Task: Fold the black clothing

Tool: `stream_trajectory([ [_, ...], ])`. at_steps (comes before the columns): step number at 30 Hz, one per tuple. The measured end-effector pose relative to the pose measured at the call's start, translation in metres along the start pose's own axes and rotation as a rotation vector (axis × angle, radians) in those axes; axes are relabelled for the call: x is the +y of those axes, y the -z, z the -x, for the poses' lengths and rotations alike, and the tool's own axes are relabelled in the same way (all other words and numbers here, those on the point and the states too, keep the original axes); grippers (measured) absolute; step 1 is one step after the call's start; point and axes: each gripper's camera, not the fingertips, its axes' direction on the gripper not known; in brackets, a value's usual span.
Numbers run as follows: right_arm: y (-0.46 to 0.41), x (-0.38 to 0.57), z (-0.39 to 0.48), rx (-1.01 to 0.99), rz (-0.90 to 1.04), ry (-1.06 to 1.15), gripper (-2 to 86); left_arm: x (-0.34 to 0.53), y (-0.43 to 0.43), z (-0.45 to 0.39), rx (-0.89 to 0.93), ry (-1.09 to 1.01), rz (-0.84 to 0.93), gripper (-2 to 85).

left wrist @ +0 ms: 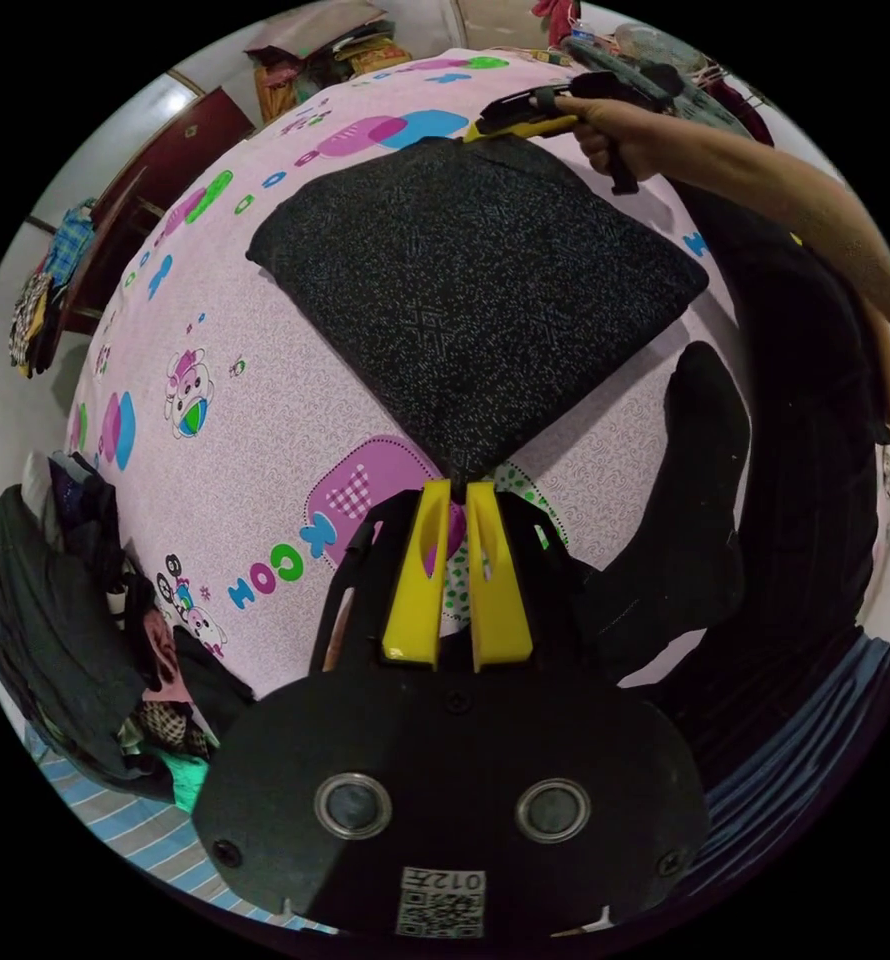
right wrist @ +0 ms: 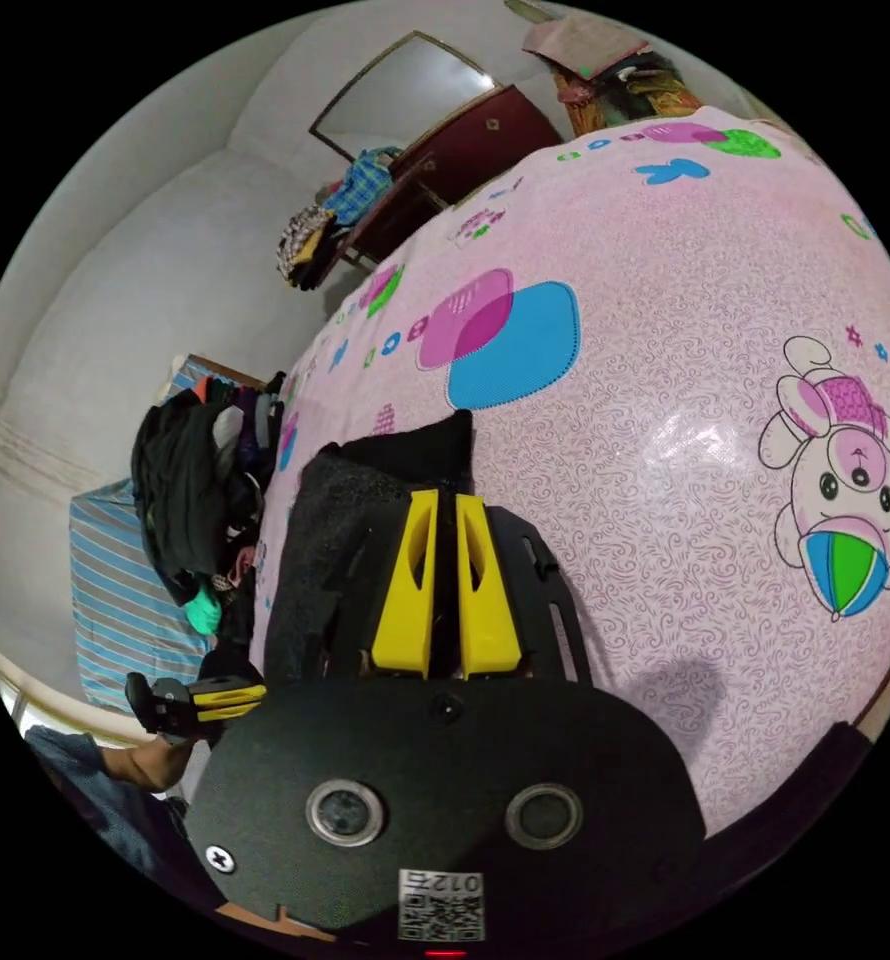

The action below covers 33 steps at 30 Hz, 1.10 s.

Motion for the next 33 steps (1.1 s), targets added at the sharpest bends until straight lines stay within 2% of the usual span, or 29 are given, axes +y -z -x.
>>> stream_trajectory([
  [3,-0.002,0.003,0.002,-0.025,0.004,-0.033,2.9,0.007,-0.003,0.003,0.001,0.010,0.020,0.7],
  [6,0.020,0.017,0.025,0.035,-0.047,0.009,3.7,0.015,0.000,0.010,0.022,0.027,0.012,0.7],
  [12,0.056,0.077,0.080,0.078,-0.060,0.133,3.0,0.054,0.006,0.037,0.179,0.087,0.002,0.7],
  [16,0.046,0.126,0.120,0.091,0.004,0.242,3.2,0.087,0.023,0.072,0.296,0.221,-0.128,0.7],
  [18,0.035,0.142,0.134,0.109,0.031,0.284,3.1,0.093,0.037,0.086,0.370,0.261,-0.256,0.8],
  [22,-0.002,0.158,0.156,0.151,0.137,0.344,2.6,0.065,0.059,0.084,0.295,0.189,-0.313,0.8],
  [25,-0.012,0.155,0.164,0.221,0.108,0.360,1.5,0.031,0.069,0.077,0.228,0.115,-0.320,0.8],
  [27,-0.017,0.151,0.165,0.247,0.097,0.359,0.7,0.015,0.066,0.073,0.201,0.095,-0.300,0.7],
  [30,-0.052,0.153,0.154,0.373,0.251,0.386,-0.5,0.001,0.039,0.063,0.153,0.050,-0.185,0.4],
  [33,-0.055,0.158,0.143,0.321,0.199,0.344,-0.8,0.008,0.030,0.059,0.147,0.045,-0.220,0.0],
])
